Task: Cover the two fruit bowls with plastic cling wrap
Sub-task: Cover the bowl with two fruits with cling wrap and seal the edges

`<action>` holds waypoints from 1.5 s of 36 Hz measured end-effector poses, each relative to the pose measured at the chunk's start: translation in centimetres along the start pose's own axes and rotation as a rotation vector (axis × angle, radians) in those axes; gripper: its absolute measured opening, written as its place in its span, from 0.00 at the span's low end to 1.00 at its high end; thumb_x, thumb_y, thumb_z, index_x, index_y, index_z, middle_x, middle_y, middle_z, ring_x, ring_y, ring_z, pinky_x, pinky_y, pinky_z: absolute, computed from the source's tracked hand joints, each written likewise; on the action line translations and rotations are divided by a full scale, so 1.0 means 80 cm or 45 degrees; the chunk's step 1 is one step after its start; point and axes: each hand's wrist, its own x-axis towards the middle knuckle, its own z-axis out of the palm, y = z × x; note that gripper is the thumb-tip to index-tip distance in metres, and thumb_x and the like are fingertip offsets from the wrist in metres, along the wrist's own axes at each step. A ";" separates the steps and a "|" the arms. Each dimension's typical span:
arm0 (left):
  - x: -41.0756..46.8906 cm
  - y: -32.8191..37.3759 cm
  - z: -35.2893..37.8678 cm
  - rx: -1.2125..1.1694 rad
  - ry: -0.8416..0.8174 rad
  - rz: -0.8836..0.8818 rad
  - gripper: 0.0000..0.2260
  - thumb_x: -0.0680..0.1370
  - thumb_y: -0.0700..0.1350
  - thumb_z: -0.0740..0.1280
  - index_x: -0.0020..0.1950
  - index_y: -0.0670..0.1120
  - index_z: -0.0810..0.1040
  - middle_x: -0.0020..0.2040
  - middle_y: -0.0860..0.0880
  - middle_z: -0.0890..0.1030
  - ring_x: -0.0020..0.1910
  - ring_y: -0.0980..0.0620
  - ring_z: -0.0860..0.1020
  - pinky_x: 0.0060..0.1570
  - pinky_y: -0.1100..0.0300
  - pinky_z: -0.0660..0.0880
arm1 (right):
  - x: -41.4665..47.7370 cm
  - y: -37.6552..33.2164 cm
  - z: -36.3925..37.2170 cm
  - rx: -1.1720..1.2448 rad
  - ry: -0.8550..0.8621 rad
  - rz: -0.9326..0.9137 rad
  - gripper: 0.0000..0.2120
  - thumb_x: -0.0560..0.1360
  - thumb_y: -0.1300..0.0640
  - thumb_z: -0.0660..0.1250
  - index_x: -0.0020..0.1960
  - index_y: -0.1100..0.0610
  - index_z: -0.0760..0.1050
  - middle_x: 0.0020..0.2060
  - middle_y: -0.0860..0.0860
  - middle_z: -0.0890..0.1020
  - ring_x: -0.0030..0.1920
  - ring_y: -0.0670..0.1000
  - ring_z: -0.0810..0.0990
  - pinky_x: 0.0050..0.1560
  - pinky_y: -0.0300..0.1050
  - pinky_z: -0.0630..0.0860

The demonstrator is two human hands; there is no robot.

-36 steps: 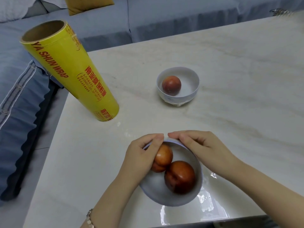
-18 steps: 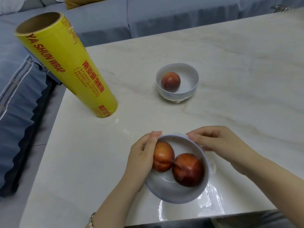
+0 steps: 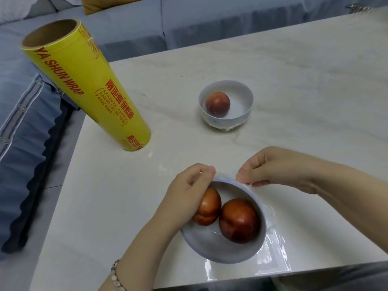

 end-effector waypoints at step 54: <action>-0.002 -0.005 0.002 0.060 0.053 0.026 0.10 0.70 0.57 0.60 0.37 0.54 0.76 0.35 0.57 0.78 0.38 0.60 0.76 0.40 0.69 0.71 | 0.018 -0.001 0.006 0.311 -0.135 0.140 0.14 0.70 0.56 0.70 0.26 0.55 0.77 0.26 0.50 0.69 0.28 0.47 0.67 0.32 0.36 0.66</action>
